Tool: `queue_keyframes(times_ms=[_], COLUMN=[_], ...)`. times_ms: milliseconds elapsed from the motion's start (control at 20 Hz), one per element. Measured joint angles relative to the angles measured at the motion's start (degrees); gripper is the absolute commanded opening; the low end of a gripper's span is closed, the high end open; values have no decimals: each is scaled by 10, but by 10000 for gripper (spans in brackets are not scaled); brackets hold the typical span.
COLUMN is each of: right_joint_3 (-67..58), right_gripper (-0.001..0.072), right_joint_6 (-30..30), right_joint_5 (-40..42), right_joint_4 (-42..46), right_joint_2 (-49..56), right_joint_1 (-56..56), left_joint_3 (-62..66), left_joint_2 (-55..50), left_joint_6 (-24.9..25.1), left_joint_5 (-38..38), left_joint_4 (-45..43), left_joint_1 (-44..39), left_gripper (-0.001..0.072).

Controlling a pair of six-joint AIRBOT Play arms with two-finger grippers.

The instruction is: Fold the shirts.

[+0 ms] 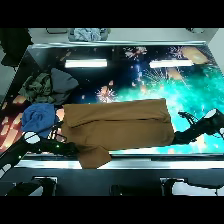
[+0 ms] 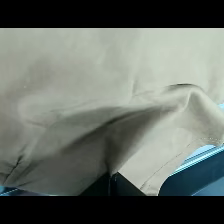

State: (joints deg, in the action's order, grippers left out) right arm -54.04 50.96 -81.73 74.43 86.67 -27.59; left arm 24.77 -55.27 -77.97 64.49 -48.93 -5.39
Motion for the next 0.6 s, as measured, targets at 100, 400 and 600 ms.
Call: queue_keyframes(times_ms=[100,400,600], right_joint_3=[-6,-71,-155], right_gripper=[38,37,37], right_joint_6=[-10,-21,-20], right_joint_5=[20,22,53], right_joint_4=[-2,-66,-82], right_joint_2=[-11,-52,-34], right_joint_1=[1,9,68], left_joint_3=[20,133,212], left_joint_2=[11,39,25], left_joint_6=[0,-26,-36], left_joint_5=[11,61,66], left_joint_4=[-20,-104,-186], left_joint_1=[0,0,0], left_gripper=[21,20,22])
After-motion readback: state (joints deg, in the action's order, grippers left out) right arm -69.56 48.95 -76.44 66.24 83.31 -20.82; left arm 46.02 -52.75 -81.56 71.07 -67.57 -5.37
